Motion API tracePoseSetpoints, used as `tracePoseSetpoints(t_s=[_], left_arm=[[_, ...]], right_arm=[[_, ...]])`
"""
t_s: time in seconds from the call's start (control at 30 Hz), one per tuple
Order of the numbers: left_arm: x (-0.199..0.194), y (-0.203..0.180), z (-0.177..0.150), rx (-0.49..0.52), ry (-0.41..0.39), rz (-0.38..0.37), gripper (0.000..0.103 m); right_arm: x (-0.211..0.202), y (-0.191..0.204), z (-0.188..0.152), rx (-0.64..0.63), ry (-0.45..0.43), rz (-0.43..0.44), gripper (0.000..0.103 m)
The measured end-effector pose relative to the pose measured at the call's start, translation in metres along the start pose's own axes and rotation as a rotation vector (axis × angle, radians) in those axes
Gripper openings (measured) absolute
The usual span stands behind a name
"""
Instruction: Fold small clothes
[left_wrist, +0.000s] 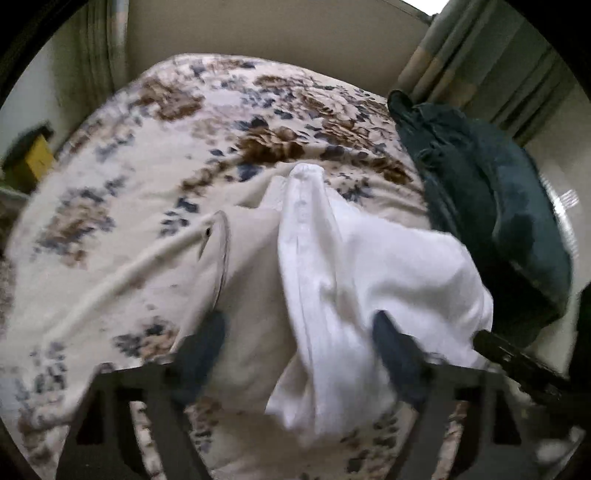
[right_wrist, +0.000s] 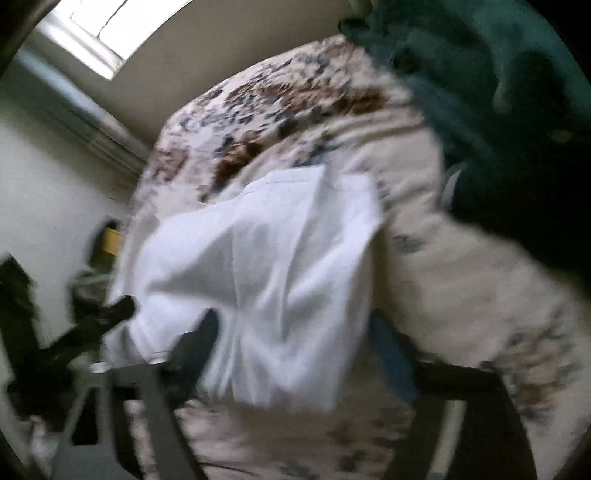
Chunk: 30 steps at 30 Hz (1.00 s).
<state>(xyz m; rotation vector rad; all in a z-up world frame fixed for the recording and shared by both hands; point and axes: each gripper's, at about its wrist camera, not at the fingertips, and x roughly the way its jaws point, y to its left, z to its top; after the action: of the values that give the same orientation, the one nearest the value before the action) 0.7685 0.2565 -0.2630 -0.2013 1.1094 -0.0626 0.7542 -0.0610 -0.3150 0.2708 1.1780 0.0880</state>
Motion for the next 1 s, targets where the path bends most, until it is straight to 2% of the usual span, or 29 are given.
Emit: tracePoseSetpoints(t_s=[0.1, 0.2, 0.3, 0.47, 0.53, 0.73, 0.87, 1.0], left_arm=[[-0.016, -0.012, -0.020, 0.038, -0.004, 0.082, 0.097], [-0.040, -0.020, -0.041, 0.047, -0.015, 0.110, 0.098], [-0.074, -0.029, -0.059, 0.059, -0.039, 0.128, 0.098], [-0.141, -0.048, -0.085, 0.088, -0.095, 0.156, 0.098], [-0.172, -0.056, -0.096, 0.094, -0.119, 0.144, 0.098], [-0.278, -0.087, -0.137, 0.133, -0.215, 0.152, 0.098], [-0.334, -0.103, -0.166, 0.155, -0.267, 0.147, 0.098], [-0.374, -0.111, -0.194, 0.163, -0.295, 0.150, 0.098]], right_arm=[[-0.022, 0.007, -0.020, -0.074, -0.033, -0.174, 0.103], [-0.054, 0.003, -0.042, -0.066, -0.054, -0.243, 0.103], [-0.099, -0.001, -0.059, -0.052, -0.090, -0.274, 0.103], [-0.191, 0.001, -0.091, -0.049, -0.174, -0.301, 0.103], [-0.228, 0.003, -0.104, -0.039, -0.203, -0.296, 0.103], [-0.348, 0.020, -0.155, -0.071, -0.305, -0.294, 0.103], [-0.409, 0.026, -0.190, -0.078, -0.347, -0.281, 0.103], [-0.473, 0.032, -0.233, -0.106, -0.396, -0.274, 0.103]])
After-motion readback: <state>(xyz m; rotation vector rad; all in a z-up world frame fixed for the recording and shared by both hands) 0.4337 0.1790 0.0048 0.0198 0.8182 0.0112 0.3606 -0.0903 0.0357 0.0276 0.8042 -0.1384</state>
